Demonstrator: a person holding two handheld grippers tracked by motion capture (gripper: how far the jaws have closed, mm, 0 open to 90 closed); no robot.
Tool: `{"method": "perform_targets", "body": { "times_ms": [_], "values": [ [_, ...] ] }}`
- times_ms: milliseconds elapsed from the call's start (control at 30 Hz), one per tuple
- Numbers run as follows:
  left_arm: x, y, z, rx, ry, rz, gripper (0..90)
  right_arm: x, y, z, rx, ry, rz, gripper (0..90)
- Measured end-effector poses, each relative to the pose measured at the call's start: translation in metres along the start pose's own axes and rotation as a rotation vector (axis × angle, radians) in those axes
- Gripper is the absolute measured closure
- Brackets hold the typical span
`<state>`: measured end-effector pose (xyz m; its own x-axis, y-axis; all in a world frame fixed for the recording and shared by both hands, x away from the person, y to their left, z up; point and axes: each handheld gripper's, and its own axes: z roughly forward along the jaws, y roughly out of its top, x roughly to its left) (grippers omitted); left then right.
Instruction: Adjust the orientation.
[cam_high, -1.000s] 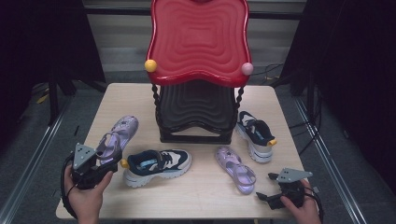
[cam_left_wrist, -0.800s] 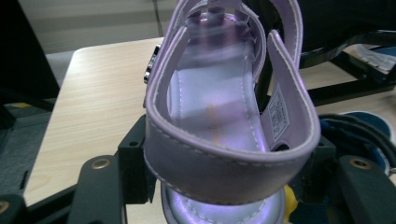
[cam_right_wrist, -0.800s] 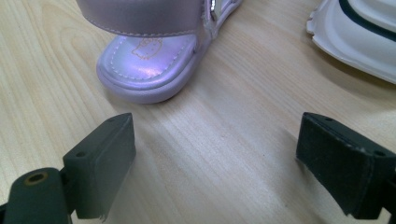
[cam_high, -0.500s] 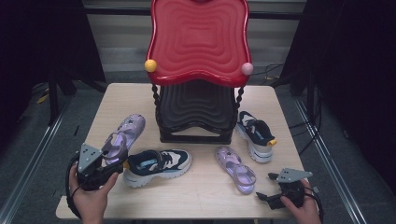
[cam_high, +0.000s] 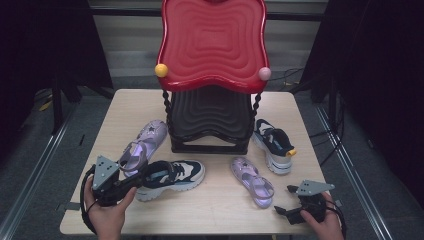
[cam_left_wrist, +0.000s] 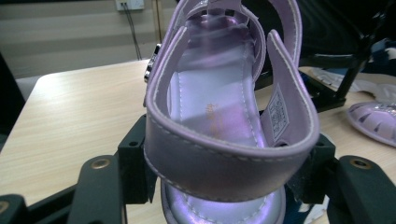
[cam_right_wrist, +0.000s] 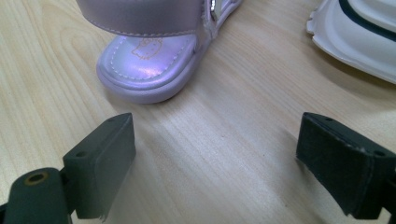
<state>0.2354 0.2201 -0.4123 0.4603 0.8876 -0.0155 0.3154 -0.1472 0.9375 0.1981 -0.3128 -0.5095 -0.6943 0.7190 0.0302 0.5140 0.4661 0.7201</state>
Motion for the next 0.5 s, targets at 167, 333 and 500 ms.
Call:
{"method": "perform_targets", "body": {
  "times_ms": [167, 333, 500],
  "values": [
    [-0.009, 0.001, 0.002, -0.002, -0.021, 0.015, 37.2, 0.000, 0.000, 0.000, 0.000, 0.000, 0.000, 11.1],
    [-0.017, 0.003, 0.003, -0.019, -0.036, 0.017, 37.2, 0.000, 0.000, 0.000, 0.000, 0.000, 0.001, 11.1],
    [-0.022, 0.004, 0.006, -0.031, -0.050, 0.018, 37.2, 0.000, 0.000, 0.000, 0.000, 0.000, 0.000, 11.1]
  ]
}}
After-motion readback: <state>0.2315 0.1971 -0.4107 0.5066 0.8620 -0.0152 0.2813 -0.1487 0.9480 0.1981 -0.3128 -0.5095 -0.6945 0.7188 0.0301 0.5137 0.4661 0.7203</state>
